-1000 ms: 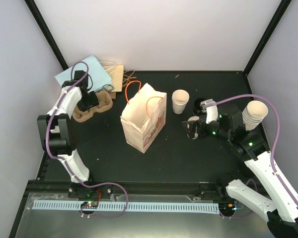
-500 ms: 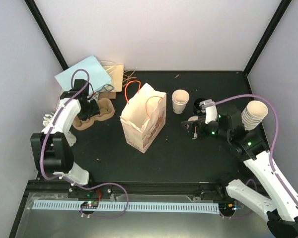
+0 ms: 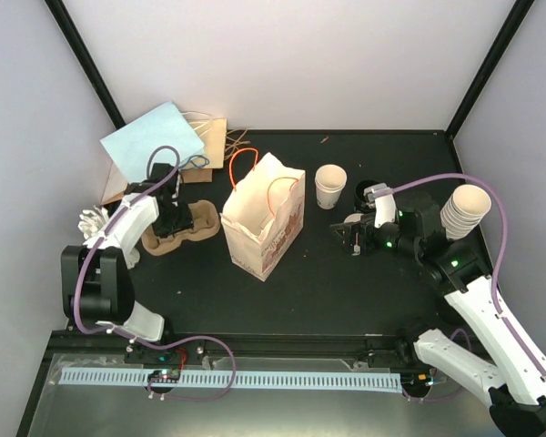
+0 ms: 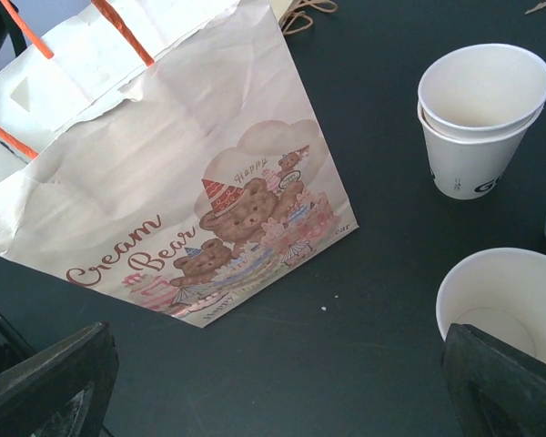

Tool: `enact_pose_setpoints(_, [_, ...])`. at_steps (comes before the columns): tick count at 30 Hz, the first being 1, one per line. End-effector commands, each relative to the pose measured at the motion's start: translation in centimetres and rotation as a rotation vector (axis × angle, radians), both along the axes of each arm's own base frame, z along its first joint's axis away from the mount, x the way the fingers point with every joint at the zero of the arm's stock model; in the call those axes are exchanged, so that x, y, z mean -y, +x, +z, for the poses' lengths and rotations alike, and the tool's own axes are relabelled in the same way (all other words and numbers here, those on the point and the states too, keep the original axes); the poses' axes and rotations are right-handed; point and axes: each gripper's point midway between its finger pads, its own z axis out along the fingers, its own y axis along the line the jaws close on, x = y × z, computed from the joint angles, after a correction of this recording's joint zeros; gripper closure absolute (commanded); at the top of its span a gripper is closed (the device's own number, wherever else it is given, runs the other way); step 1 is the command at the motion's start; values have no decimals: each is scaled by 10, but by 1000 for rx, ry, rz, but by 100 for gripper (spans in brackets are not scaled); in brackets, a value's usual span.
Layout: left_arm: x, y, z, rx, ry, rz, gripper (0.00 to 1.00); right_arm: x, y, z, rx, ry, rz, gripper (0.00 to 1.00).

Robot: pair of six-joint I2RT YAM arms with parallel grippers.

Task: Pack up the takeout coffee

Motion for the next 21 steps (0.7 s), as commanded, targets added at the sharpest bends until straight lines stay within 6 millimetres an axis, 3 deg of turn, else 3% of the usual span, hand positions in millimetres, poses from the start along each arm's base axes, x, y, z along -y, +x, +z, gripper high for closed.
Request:
enact_pose_setpoints(1, [9,11,0,41,-6,-21,52,-2,-1,2,0,22,5,0])
enact_pose_setpoints(3, [10,11,1,44,4,-24,49,-1,-2,2,-1,20,2,0])
enact_pose_setpoints(6, [12,11,3,39,9,-40,35,-1,-2,2,0,22,2,0])
enact_pose_setpoints(12, [30,10,14,72,33,-192,24,-1,-3,3,0,26,2,0])
enact_pose_setpoints(18, [74,9,28,188,-136,-391,24,-3,-2,2,-4,29,9,0])
enact_pose_setpoints(21, [86,13,25,176,-179,-414,31,-4,-2,3,-7,33,11,0])
